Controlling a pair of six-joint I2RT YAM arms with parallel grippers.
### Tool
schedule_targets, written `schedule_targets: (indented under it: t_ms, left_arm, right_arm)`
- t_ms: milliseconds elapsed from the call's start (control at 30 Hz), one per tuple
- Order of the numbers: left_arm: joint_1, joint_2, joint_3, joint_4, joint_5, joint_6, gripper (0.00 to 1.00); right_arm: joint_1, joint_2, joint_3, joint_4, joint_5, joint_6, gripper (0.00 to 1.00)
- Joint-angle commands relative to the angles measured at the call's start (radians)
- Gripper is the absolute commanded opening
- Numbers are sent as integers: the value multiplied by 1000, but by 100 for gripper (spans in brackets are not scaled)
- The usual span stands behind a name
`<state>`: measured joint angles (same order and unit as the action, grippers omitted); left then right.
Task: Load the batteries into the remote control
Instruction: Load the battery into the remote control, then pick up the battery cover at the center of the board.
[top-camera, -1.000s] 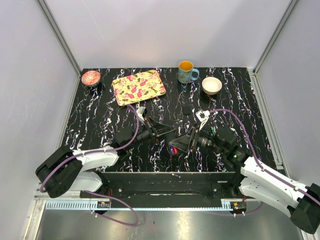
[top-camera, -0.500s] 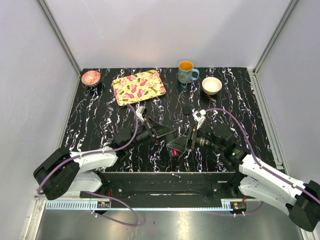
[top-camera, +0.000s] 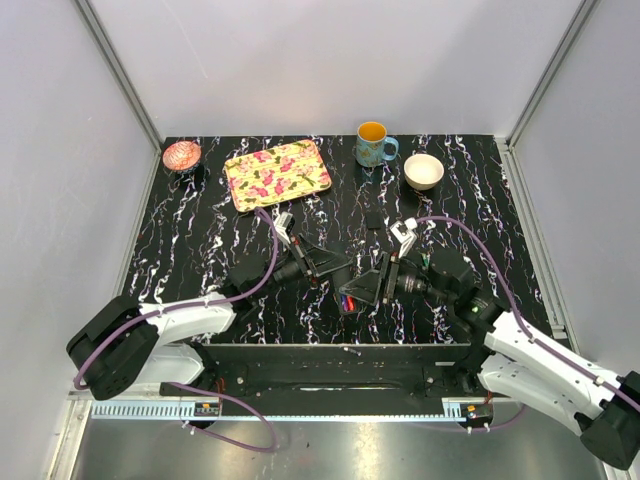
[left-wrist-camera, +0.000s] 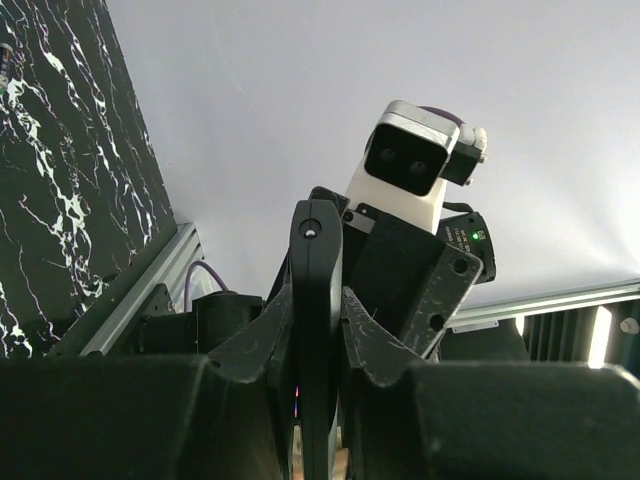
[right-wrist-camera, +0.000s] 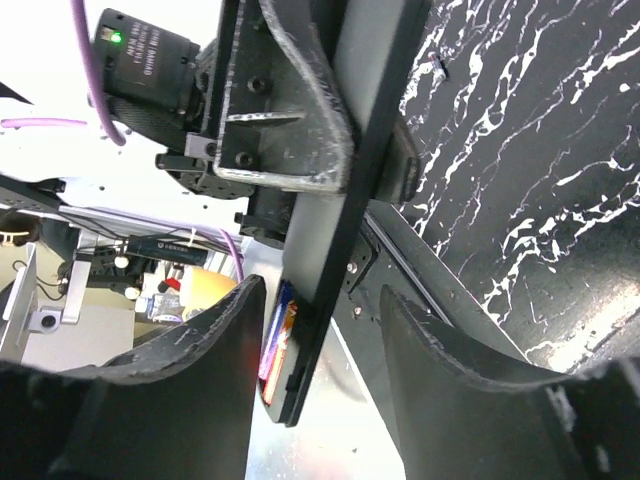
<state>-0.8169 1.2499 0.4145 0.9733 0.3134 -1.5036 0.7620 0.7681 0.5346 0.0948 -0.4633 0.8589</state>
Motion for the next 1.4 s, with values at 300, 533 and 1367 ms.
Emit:
schedule_targets:
  t_ms: [300, 533, 1367]
  left_arm:
    - [-4, -38, 52, 53, 3, 5, 0]
    - [-1, -32, 30, 28, -20, 25, 0]
    - [202, -519, -137, -348, -54, 214, 0]
  right_arm:
    - [-10, 71, 13, 48, -23, 11, 37]
    - [-10, 27, 36, 37, 1, 23, 84]
    - [-136, 679, 622, -547, 873, -460, 88]
